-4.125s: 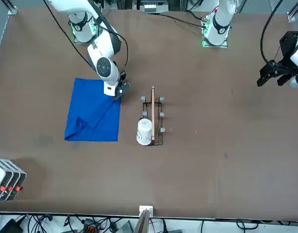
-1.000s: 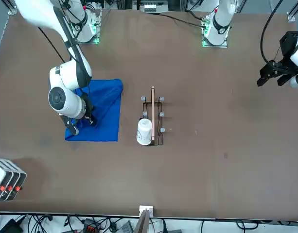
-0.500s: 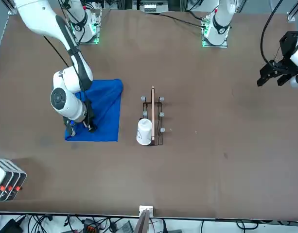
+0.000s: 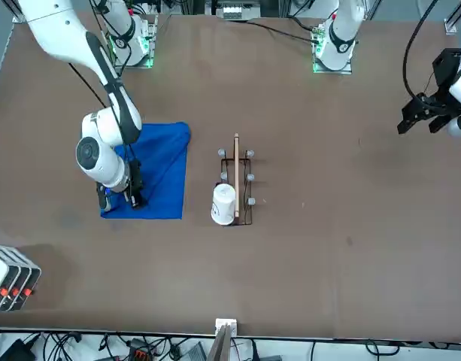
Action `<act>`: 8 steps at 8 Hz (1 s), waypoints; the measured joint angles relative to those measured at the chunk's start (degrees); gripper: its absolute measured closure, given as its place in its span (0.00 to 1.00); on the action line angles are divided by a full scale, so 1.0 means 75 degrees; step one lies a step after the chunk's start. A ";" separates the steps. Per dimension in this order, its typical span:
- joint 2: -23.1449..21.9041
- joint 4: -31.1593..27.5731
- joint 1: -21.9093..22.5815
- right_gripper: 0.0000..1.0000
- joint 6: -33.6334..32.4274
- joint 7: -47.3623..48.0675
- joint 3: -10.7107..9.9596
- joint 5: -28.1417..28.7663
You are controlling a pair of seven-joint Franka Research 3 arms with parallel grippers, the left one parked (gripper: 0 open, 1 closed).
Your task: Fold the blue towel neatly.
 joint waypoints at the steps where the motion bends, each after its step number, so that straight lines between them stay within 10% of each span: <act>1: 0.0053 -0.0001 0.0005 0.33 0.0050 0.0068 0.0001 0.0000; 8: 0.0323 0.0019 0.0020 0.36 0.0160 0.0118 0.0009 0.0000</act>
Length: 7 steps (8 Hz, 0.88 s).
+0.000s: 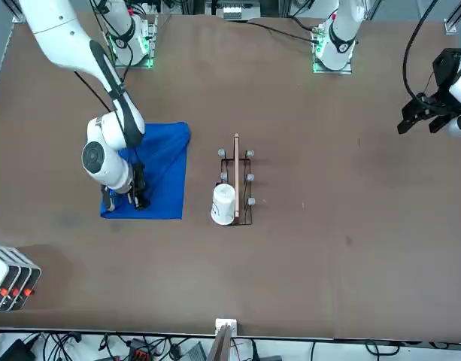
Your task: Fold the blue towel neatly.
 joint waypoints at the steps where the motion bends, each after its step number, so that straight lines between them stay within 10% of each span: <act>1: 0.0016 0.0039 0.0000 0.36 0.0007 0.0000 0.0000 0.0000; 7: 0.0225 0.0138 0.0015 0.39 0.0026 0.0006 0.0018 -0.0546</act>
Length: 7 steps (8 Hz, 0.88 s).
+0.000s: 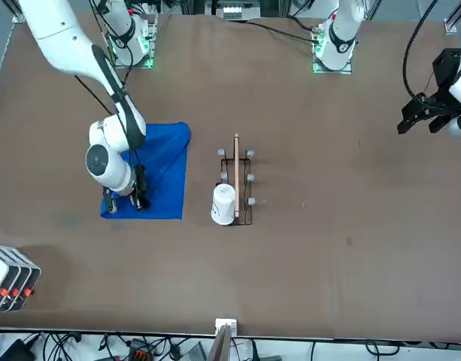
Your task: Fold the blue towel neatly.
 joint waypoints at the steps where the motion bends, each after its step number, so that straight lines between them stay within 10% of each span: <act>1: 0.0000 0.0003 0.0003 0.41 -0.0003 0.0000 0.0001 -0.0020; 7: -0.0029 0.0054 0.0004 0.77 -0.0038 0.0002 0.0012 -0.0027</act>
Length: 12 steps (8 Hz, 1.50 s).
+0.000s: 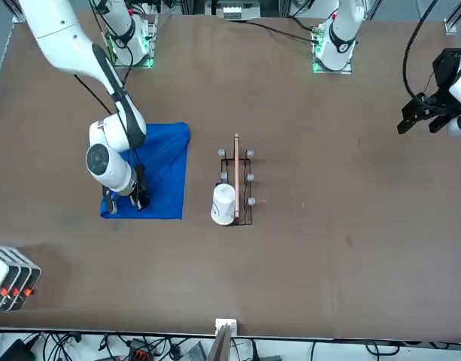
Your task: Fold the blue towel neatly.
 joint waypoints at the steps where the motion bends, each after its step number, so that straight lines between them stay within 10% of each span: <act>1: 0.0000 0.0002 0.0001 0.78 -0.0002 0.0000 0.0000 -0.0002; 12: 0.0002 0.0301 0.0040 0.97 -0.0582 0.0000 0.0003 -0.0046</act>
